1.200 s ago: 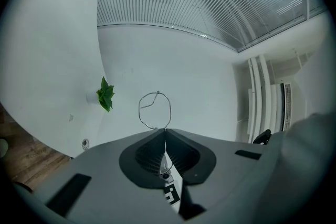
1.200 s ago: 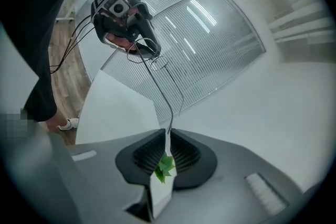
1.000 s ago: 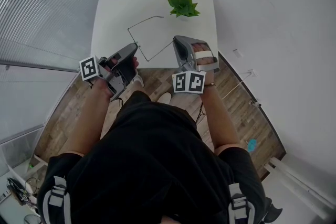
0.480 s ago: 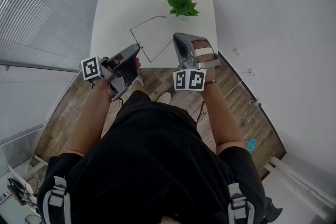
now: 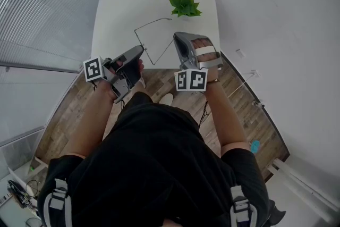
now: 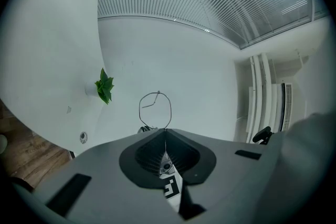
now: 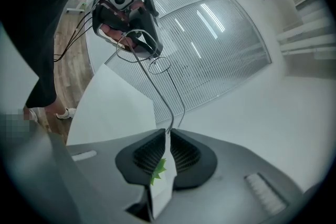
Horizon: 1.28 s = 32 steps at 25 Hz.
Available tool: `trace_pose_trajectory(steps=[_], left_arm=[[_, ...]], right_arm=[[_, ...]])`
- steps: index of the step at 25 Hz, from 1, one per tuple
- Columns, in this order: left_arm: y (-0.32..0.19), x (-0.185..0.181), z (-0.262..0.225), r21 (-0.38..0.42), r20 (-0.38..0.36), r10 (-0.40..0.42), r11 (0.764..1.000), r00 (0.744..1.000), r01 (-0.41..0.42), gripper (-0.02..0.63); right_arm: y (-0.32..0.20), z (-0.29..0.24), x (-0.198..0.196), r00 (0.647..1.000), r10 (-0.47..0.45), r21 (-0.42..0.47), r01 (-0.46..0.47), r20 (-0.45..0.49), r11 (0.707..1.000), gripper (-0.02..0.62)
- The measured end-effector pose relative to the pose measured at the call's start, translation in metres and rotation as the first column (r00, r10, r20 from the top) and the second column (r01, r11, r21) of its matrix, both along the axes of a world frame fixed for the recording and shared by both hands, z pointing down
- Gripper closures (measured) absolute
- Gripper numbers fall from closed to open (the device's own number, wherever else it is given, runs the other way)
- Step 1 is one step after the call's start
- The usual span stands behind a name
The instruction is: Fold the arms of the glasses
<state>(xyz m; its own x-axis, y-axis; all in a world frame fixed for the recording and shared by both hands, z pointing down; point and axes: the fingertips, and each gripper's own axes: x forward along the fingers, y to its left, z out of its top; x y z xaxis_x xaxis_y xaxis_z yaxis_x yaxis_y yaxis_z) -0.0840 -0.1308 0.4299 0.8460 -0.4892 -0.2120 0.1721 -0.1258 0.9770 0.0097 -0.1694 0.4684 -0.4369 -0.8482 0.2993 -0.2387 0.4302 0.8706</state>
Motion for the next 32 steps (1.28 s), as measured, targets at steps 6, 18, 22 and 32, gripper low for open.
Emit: trace_pose_trajectory(steps=[6, 18, 22, 32], left_arm=[[0.0, 0.002, 0.001, -0.001, -0.003, 0.012, 1.0, 1.0, -0.012, 0.594], [0.002, 0.006, 0.001, -0.001, -0.008, 0.034, 0.999, 0.999, -0.034, 0.594], [0.002, 0.005, 0.0, -0.001, -0.009, 0.036, 0.999, 0.999, -0.036, 0.594], [0.004, 0.009, -0.002, 0.003, -0.004, 0.046, 0.999, 0.999, -0.046, 0.594]], right_arm=[[-0.003, -0.001, -0.004, 1.0, -0.01, 0.003, 0.01, -0.008, 1.0, 0.555], [-0.008, -0.003, -0.021, 0.999, -0.043, 0.007, 0.043, -0.017, 0.999, 0.554], [-0.008, -0.004, -0.024, 0.999, -0.05, 0.007, 0.05, -0.02, 0.999, 0.554], [-0.008, -0.007, -0.026, 0.998, -0.058, 0.014, 0.058, -0.026, 0.998, 0.554]])
